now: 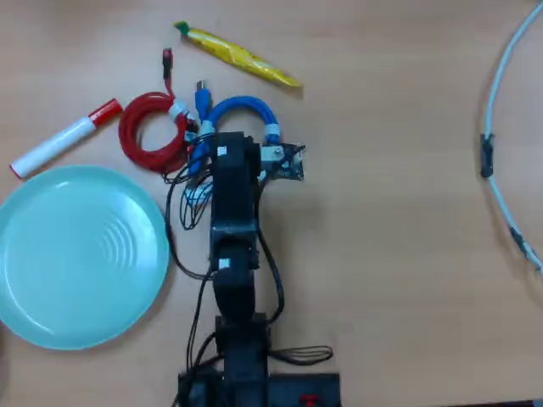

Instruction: Pick up the blue pen and put it in the green bowl

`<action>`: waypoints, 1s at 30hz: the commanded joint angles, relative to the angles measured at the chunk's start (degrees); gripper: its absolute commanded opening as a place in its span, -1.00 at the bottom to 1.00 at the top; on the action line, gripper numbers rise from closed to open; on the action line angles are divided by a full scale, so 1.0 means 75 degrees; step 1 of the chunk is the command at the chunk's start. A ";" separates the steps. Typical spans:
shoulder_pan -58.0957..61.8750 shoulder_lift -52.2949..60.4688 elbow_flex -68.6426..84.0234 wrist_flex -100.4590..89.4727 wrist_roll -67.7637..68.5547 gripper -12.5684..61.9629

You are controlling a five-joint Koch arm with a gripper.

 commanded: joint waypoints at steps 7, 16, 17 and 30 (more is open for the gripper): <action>-0.0059 -0.0891 -0.0727 0.0270 0.0270 0.25; -0.0094 -0.1137 -0.0891 0.0187 0.0785 0.23; -0.0094 -0.1172 -0.0867 0.0094 0.0785 0.23; -0.0316 -0.1160 -0.0844 -0.1055 0.0832 0.23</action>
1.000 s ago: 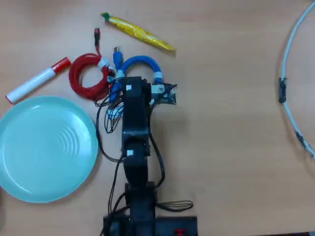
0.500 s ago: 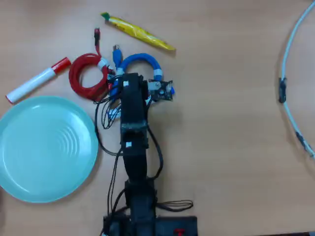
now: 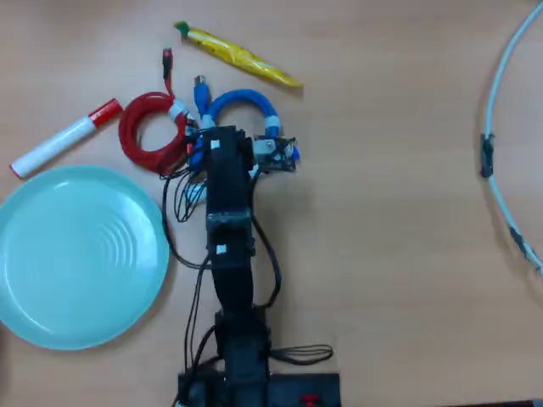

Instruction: Pick up the blue pen and put it in the green bowl

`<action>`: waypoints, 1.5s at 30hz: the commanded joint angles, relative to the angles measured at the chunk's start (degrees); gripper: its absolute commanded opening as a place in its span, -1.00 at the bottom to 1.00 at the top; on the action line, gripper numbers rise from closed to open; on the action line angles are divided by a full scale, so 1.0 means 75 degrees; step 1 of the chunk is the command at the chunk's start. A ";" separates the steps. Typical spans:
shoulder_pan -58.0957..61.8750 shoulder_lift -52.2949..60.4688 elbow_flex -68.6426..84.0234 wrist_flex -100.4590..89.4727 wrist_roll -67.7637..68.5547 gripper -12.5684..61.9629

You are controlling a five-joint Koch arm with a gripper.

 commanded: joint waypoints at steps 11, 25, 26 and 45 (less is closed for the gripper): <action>-0.0340 -0.0117 -0.0105 -0.1430 0.1031 0.22; -0.0152 -0.0117 -0.0105 -0.1570 0.1008 -0.88; -0.0152 -0.0117 -0.0094 -0.1582 0.1008 -0.93; -0.0199 0.0305 0.0445 -0.1277 0.1781 -0.85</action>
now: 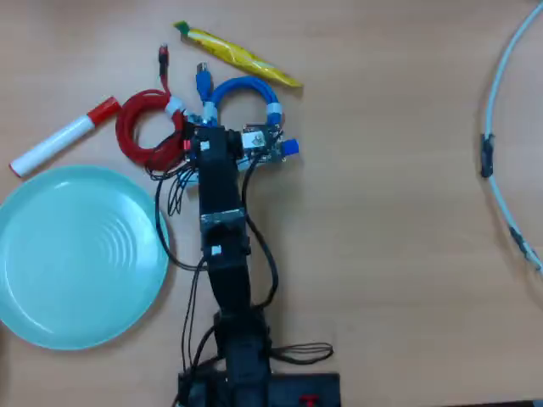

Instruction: Pick up the blue pen and put it in the green bowl

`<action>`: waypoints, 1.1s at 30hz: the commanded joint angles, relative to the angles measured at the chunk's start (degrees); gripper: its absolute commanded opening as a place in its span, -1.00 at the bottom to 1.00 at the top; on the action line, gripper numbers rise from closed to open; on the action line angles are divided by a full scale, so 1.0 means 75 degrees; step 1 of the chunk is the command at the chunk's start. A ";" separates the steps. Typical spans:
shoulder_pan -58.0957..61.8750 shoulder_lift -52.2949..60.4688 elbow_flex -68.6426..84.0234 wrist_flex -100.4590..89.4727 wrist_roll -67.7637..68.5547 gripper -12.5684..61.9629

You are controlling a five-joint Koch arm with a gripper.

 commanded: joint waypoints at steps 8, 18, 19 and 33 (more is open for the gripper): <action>-0.0398 0.1852 0.0258 0.0949 0.0363 -0.85; -0.0809 0.2965 0.0270 0.0539 0.0563 -0.85; -0.0902 0.3129 0.0281 0.0422 0.0621 -0.85; -0.2602 0.4477 0.0305 -0.0035 0.0668 -0.85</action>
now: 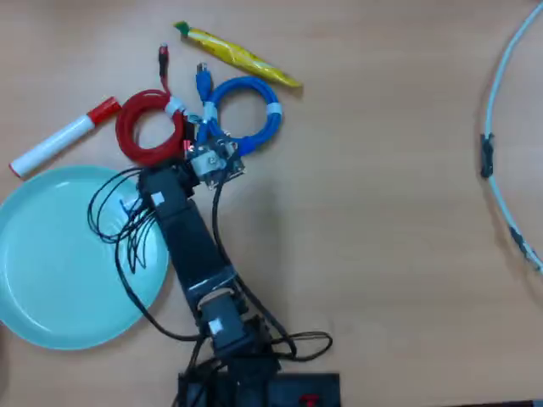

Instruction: Pick up the blue pen and put it in the green bowl

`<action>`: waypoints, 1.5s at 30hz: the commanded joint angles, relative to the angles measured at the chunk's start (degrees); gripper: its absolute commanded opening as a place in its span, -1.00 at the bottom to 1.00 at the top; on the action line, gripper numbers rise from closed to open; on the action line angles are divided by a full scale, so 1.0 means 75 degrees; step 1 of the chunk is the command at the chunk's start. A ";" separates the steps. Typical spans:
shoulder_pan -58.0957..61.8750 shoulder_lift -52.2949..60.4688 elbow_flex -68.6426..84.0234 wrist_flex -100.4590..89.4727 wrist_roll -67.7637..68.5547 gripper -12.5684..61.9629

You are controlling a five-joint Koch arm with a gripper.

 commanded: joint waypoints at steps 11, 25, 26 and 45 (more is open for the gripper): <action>-0.2320 0.0457 -0.0234 -0.1008 0.1160 -0.85; -0.4535 0.0398 0.0328 -0.2602 0.1184 -0.85; -0.4594 0.0398 0.0375 -0.2719 0.1195 -0.85; -0.5156 -0.0152 0.2297 -0.6668 0.1500 -0.85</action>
